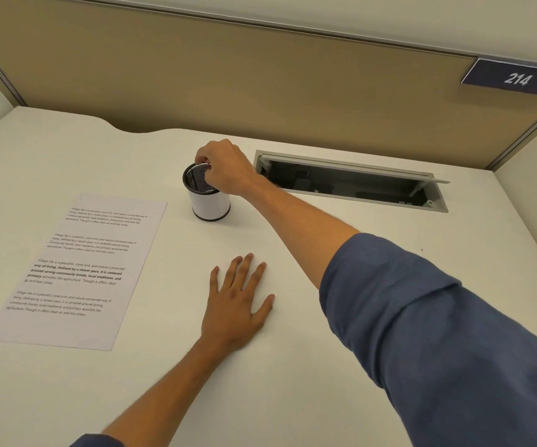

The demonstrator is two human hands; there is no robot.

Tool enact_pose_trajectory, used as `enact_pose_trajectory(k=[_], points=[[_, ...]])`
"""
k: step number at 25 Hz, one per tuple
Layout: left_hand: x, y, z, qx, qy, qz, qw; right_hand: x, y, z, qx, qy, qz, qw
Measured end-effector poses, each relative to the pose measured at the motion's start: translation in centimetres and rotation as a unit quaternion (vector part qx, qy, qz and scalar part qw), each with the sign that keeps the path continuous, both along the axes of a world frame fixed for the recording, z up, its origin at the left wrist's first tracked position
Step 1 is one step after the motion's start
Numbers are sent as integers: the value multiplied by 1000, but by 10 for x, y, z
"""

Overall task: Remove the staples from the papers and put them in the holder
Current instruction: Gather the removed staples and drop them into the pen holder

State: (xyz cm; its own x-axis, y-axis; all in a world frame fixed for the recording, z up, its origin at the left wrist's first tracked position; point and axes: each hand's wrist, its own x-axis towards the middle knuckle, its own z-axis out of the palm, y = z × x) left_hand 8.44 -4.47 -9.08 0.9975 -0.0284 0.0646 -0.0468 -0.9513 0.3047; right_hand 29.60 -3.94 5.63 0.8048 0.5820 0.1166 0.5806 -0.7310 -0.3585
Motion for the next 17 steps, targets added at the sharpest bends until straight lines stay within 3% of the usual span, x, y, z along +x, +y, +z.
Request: enact_pose_trajectory(k=[7,13,17], points=[[0,-1,1,1,1,-2,1000,-5,-7,-2,-2,-67,-34,997],[1,0,1,4,5,-3,1000,-11,-5,-6,9,-28,2,1000],[1,-1,0,-2,0,-3,1000,-9,-6,-7,16,-73,-36,997]])
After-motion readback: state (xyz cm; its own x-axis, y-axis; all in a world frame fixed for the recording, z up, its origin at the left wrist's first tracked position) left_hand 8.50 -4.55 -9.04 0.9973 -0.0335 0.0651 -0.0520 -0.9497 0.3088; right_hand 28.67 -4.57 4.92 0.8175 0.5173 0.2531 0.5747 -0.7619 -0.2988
